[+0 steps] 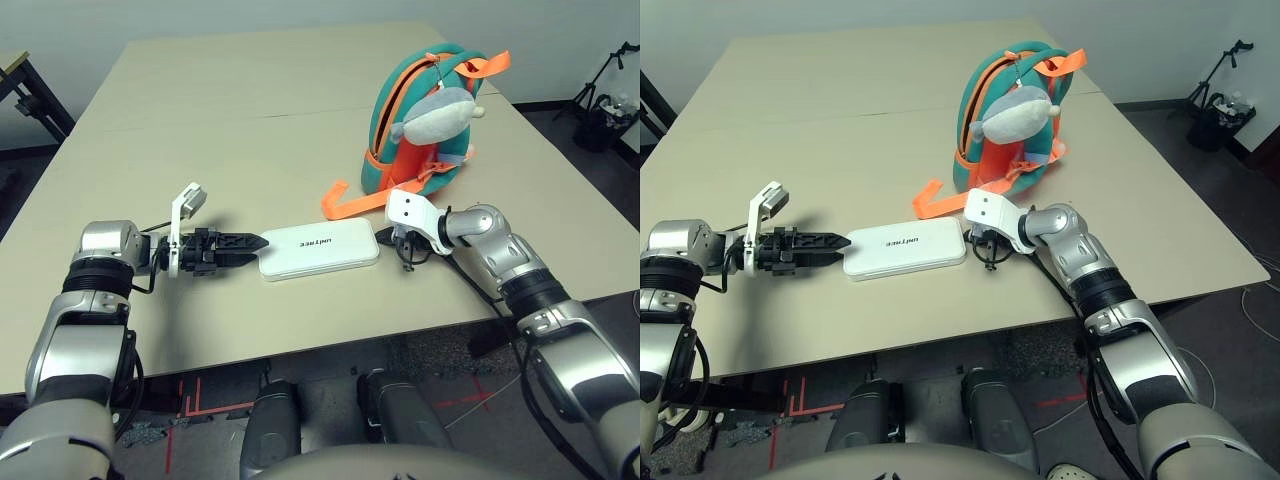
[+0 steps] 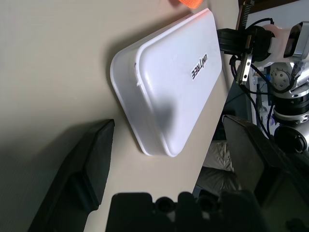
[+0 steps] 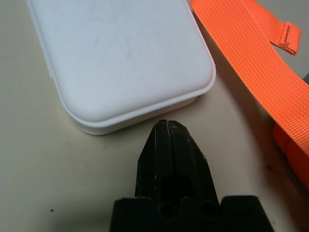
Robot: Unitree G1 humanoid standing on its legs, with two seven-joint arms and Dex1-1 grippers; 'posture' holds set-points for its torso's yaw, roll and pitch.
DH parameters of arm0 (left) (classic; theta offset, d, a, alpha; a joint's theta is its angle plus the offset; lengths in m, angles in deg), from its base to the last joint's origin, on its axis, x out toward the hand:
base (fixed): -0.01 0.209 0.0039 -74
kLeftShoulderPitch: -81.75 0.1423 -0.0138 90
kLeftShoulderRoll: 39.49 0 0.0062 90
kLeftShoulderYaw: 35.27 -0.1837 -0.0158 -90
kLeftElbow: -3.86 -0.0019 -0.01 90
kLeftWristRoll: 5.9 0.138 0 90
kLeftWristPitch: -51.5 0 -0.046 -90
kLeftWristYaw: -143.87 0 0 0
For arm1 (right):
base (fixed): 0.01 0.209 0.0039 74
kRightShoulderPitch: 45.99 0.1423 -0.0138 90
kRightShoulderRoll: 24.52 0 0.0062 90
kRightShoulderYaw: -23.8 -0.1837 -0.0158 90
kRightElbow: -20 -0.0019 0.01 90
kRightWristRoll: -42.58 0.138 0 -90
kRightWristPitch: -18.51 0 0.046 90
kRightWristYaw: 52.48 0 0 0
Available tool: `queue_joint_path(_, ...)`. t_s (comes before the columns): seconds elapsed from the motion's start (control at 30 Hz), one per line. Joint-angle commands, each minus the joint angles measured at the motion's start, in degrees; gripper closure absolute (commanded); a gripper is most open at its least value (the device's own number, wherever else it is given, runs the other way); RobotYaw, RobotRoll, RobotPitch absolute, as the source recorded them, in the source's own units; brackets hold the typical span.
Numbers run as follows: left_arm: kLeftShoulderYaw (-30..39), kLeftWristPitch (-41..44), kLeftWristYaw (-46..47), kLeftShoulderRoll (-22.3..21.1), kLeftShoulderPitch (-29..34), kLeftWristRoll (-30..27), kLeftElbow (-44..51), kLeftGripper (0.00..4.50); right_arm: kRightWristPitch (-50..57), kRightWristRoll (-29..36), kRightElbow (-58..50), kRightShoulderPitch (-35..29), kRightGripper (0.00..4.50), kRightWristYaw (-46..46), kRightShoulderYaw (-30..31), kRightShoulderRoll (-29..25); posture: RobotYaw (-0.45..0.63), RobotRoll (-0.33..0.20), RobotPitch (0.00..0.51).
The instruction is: Put the pencil case into the backpack and zip it.
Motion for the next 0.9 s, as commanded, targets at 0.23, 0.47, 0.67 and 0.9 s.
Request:
queue_joint_path(0.23, -1.43, 0.85, 2.48, -0.27, 1.12, 0.62, -0.84, 0.0, 0.14, 0.45, -0.33, 0.39, 4.45, 0.57, 1.5, 1.6, -0.07, 0.0, 0.074)
queue_joint_path(0.47, -1.05, 0.26, 2.88, 0.8, 0.81, 0.41, -2.34, 0.0, 1.57, 0.56, -3.39, 0.05, 4.45, 0.9, 3.66, 5.8, -0.08, 0.0, 0.072)
queue_joint_path(0.67, -1.09, -0.74, 2.88, 1.08, 0.73, 0.67, -2.86, 0.0, 2.24, 0.55, -3.87, 0.45, 4.45, 0.76, 4.23, 7.16, -0.08, 0.0, 0.071)
queue_joint_path(0.9, -0.16, -7.49, 4.18, 0.84, 2.31, 1.79, -0.77, 0.0, 1.31, 0.43, -2.97, 0.67, 4.45, 0.59, 4.29, 6.72, -0.07, 0.0, 0.071)
